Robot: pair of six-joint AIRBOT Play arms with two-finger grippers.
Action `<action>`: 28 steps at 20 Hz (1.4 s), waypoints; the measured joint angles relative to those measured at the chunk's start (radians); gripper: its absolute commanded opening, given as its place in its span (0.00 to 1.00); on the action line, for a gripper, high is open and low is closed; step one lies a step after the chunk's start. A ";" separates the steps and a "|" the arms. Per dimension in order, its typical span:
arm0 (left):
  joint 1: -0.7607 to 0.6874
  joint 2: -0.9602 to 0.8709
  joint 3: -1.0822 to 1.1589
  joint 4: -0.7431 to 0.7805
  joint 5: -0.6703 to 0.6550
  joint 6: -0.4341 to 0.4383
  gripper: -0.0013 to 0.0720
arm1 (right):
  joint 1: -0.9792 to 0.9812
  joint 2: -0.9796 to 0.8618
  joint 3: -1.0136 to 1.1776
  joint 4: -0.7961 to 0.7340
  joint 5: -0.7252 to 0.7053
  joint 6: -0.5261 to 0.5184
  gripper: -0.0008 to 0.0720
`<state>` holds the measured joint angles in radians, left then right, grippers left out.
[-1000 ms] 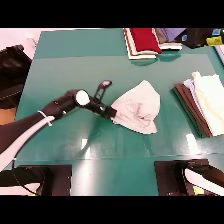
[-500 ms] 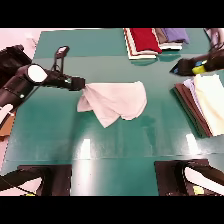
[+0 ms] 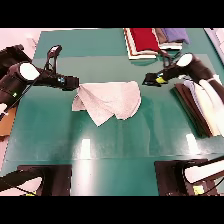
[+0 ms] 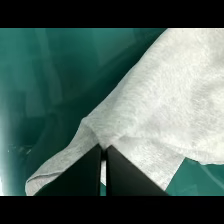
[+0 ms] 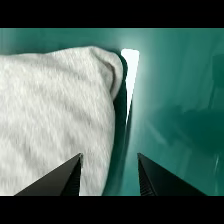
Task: Fold the shirts.
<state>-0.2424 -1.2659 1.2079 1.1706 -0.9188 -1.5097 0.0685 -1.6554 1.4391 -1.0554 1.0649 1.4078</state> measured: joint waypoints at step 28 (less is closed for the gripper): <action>0.001 0.448 0.488 0.103 -0.043 0.000 0.05 | 0.056 0.476 0.599 0.007 0.212 -0.115 0.03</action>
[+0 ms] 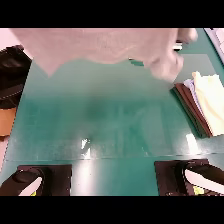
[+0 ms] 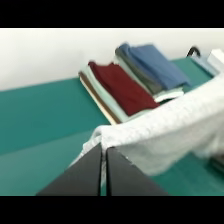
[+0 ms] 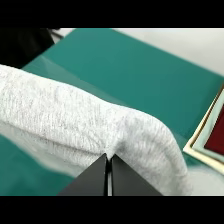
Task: Fold the shirts.
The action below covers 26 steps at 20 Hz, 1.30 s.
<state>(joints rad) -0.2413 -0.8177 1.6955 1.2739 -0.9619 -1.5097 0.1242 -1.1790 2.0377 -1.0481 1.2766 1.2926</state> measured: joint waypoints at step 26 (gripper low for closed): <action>0.001 -0.315 -0.603 0.152 -0.083 0.061 0.05 | 0.209 -0.015 -0.892 0.001 -0.108 0.099 0.48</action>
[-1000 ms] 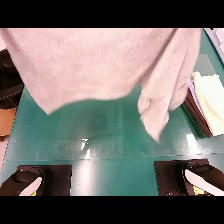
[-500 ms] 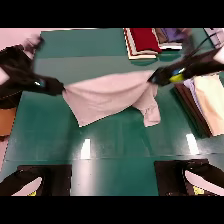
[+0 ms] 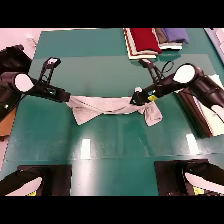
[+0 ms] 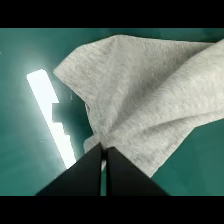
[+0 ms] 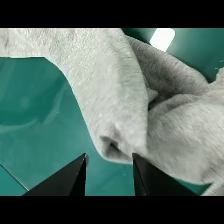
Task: Fold the shirts.
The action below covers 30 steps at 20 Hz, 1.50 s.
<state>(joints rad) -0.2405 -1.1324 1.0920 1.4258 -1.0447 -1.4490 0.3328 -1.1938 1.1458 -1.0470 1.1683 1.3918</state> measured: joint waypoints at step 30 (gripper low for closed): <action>0.000 -0.004 0.042 0.044 0.013 -0.043 0.05 | -0.165 -0.583 0.382 -0.012 0.013 -0.111 0.03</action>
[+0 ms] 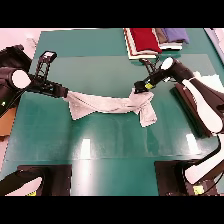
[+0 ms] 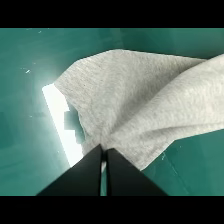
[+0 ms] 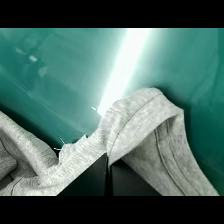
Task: Fold the shirts.
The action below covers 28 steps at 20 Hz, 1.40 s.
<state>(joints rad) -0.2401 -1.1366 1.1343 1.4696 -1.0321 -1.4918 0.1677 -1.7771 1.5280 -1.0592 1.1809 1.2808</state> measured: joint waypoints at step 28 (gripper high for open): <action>0.000 0.317 0.380 0.082 -0.332 -0.054 0.05 | -0.326 0.829 0.159 -0.112 0.155 0.099 0.03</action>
<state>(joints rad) -0.2401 -0.8192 1.5139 1.5513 -1.3643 -1.5459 -0.1581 -0.9478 1.6867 -1.1713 1.3361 1.3800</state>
